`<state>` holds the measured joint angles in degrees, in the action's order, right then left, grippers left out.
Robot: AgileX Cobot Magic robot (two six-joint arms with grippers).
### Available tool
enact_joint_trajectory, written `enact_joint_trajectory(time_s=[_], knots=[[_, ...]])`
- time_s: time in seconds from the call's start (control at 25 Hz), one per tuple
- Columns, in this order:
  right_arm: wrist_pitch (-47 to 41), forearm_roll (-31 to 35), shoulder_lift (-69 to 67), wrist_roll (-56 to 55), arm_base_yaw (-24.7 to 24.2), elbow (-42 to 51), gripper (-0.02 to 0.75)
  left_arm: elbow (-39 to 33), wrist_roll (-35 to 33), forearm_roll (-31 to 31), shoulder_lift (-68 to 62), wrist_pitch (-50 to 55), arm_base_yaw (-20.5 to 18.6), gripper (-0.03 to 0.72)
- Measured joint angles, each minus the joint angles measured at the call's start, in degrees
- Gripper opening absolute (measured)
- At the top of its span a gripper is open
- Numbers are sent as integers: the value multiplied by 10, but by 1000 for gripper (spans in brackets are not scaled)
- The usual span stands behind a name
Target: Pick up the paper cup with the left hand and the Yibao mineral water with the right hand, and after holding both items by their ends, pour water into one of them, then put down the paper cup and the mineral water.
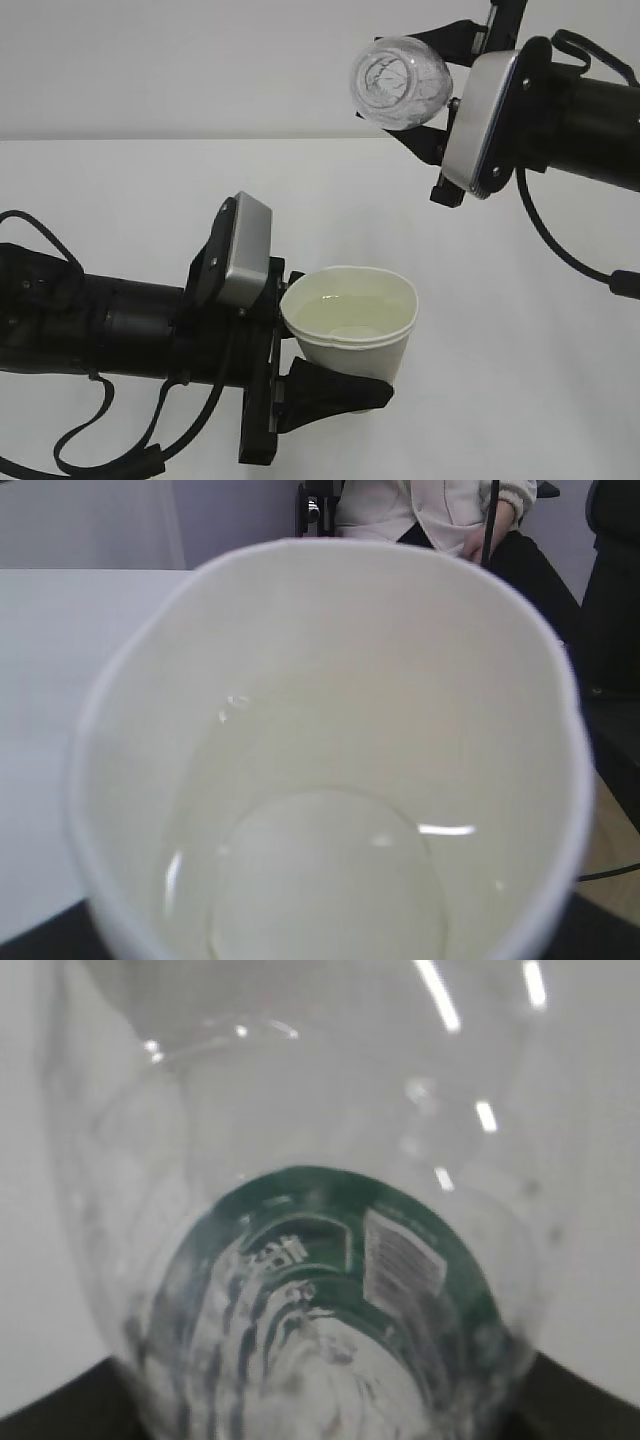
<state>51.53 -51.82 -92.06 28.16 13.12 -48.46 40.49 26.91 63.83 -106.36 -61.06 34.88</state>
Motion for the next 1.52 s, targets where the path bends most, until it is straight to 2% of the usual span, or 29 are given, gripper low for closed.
enact_joint_trajectory(time_s=[1.52], knots=[[-3,39,0,-165,0,0,433,0,0,-12,0,-4,0,429]])
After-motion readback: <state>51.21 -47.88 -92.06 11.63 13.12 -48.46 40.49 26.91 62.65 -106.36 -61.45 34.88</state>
